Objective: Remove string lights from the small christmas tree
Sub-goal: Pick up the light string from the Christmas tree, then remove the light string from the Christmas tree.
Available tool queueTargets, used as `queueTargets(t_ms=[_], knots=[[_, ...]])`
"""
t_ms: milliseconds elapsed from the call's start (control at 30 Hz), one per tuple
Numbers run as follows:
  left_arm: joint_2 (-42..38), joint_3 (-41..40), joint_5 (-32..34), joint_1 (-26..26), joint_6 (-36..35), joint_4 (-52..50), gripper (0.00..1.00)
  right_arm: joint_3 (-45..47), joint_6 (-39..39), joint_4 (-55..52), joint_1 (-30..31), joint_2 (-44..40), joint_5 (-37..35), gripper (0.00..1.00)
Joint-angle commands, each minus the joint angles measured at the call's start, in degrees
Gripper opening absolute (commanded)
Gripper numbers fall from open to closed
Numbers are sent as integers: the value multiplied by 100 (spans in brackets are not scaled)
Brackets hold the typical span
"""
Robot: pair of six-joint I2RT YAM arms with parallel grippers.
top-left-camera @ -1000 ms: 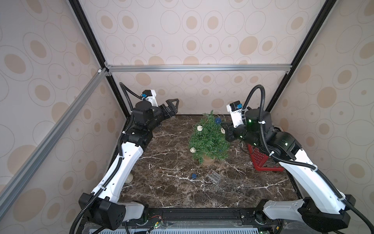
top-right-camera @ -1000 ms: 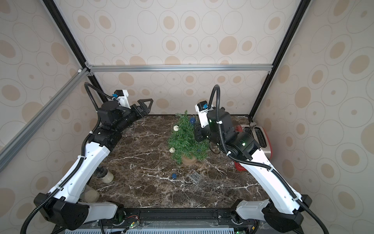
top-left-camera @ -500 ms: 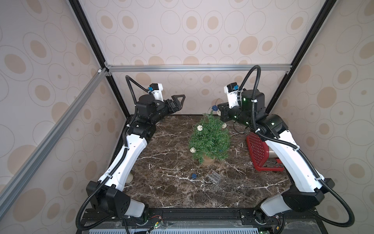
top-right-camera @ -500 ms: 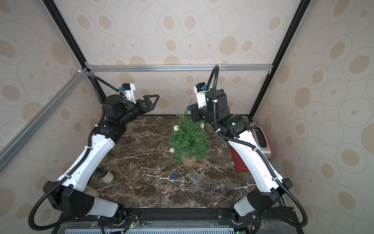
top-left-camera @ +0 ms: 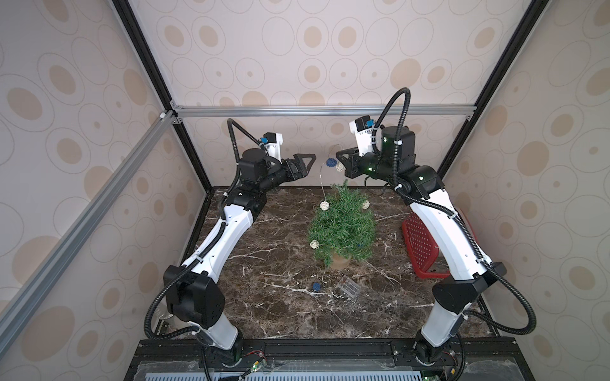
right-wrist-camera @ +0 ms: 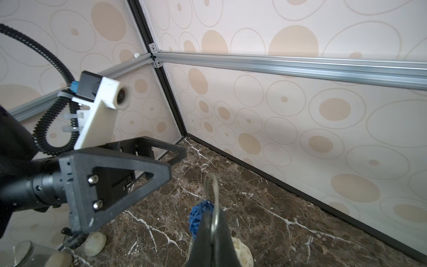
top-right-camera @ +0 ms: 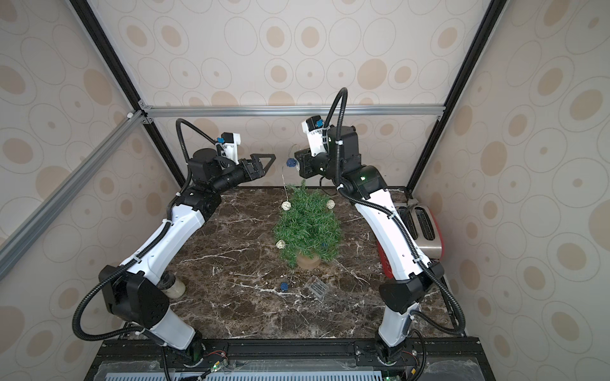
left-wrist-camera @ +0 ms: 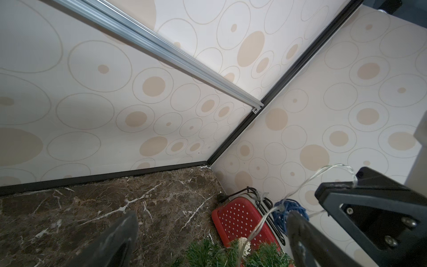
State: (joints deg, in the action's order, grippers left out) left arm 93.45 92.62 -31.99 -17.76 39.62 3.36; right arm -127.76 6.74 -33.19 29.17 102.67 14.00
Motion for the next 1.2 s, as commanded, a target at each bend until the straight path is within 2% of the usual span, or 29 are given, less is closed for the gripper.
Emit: queueTargets(t_ms=[0,200,400,500,667,767,900,967,1167], knots=[[133,331,-227,-74,-194,57,98,-299,85,148,-21,152,432,0],[324,420,-248,-206,-307,-160,88,-690,193,172,-19,371,526,0],[144,127,-247,-210,-306,-99,90,-859,270,162,-21,507,487,0],[47,-51,-239,-212,-414,-130,88,-889,260,153,-21,547,512,0],[277,32,-175,-217,-303,-174,76,-928,271,145,-17,552,770,0],[428,128,-237,-221,-52,136,63,-927,321,143,-14,552,895,0],[484,272,-247,-232,-19,235,41,-910,369,101,-17,539,980,0],[461,287,-222,-236,-27,252,34,-884,364,102,-10,518,1019,0],[533,361,-233,-240,90,425,36,-891,439,136,-13,499,1247,0]])
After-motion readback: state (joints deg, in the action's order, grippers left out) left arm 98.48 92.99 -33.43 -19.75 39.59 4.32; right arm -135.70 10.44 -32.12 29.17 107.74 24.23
